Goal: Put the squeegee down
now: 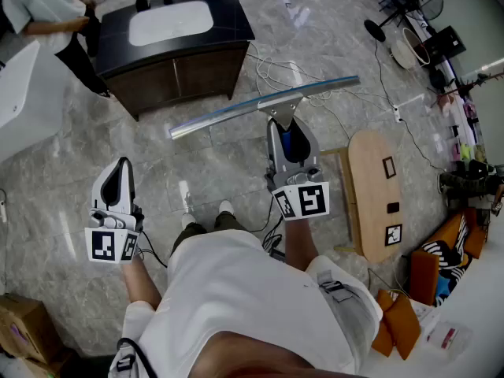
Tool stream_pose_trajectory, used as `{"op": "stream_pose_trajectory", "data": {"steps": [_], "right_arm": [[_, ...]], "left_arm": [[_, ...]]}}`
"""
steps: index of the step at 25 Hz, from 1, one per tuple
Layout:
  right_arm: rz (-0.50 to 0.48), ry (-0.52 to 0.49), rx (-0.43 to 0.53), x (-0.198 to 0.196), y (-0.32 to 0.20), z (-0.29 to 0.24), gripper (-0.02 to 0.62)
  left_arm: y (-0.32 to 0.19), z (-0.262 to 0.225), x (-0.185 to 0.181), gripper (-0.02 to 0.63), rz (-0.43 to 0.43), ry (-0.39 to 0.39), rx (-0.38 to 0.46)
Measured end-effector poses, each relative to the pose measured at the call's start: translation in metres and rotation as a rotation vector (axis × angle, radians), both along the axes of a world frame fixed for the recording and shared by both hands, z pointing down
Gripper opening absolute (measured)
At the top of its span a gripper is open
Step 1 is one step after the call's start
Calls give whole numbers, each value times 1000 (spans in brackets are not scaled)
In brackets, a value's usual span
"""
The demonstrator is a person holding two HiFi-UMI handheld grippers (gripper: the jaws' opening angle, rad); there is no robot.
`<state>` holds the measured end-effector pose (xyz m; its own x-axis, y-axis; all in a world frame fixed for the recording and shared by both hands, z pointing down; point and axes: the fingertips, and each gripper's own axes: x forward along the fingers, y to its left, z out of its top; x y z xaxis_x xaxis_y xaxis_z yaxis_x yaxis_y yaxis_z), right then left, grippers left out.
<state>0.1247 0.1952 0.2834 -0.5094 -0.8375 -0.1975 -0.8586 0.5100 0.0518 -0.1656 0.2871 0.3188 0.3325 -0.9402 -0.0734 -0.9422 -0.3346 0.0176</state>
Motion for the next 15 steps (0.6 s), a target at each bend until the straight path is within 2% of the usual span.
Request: {"op": "stream_pose_trajectory", "data": {"steps": [7,15], "right_arm": [[-5,-9,-2,-1,11,-1,130],[-9,-10,-3,2,11,0,130]], "left_arm": [[14,-4,-19,5,-46,23,2],[16,-3,-14,5,-48,20,-2]]}}
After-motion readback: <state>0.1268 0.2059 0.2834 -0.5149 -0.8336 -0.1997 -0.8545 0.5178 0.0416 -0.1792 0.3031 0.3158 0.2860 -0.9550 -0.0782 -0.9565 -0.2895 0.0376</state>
